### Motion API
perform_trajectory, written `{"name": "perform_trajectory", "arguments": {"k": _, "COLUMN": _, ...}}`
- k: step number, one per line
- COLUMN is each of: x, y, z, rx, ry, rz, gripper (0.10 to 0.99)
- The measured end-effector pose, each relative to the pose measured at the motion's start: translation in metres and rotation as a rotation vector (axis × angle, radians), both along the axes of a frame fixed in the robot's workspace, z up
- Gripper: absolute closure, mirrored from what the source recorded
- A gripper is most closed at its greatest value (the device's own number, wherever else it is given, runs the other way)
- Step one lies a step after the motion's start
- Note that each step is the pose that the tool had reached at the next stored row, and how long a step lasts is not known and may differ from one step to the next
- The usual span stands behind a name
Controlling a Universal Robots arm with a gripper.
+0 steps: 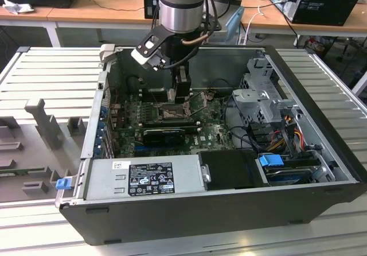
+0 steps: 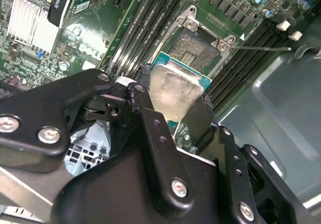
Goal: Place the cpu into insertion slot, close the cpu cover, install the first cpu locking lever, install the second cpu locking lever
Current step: 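Place the cpu into insertion slot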
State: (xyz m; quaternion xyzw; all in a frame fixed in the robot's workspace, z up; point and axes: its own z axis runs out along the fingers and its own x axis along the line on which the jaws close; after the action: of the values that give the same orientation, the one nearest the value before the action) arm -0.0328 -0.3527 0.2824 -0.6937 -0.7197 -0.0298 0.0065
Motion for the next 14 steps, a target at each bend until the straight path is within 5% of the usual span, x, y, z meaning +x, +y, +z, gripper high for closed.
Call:
{"name": "perform_trajectory", "arguments": {"k": 3, "x": -0.0009, "y": 0.0003, "z": -0.0094, "rx": 0.000, "ry": 0.0056, "rz": 0.000, "gripper": 0.557}}
{"name": "perform_trajectory", "arguments": {"k": 14, "x": -0.0047, "y": 0.0072, "z": -0.0313, "rx": 0.000, "ry": 0.0057, "rz": -0.017, "gripper": 0.557}}
